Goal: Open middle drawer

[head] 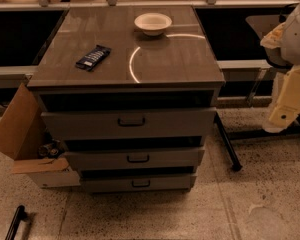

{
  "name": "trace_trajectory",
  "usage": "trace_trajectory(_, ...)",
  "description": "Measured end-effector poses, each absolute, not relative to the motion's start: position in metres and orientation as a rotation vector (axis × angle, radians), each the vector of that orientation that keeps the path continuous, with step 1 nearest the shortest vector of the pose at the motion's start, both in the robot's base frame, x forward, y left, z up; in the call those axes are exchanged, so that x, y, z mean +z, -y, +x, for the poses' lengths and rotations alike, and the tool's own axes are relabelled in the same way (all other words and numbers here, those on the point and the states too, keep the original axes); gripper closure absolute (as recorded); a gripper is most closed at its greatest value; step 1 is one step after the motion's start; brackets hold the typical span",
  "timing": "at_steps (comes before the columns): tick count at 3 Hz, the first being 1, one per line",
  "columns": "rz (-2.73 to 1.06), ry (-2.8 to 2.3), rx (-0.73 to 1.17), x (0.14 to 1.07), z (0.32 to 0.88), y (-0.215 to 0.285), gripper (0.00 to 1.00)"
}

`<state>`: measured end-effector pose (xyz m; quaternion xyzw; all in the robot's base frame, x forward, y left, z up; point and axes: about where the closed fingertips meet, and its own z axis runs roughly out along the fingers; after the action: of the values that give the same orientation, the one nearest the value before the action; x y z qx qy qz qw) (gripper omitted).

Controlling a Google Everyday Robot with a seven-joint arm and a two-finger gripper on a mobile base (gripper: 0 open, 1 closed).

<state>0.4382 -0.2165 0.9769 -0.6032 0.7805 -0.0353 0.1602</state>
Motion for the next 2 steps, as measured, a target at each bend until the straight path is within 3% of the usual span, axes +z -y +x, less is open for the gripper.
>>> trace_trajectory(2,-1.733,-2.148,-0.008,0.941,0.436,0.201,0.00)
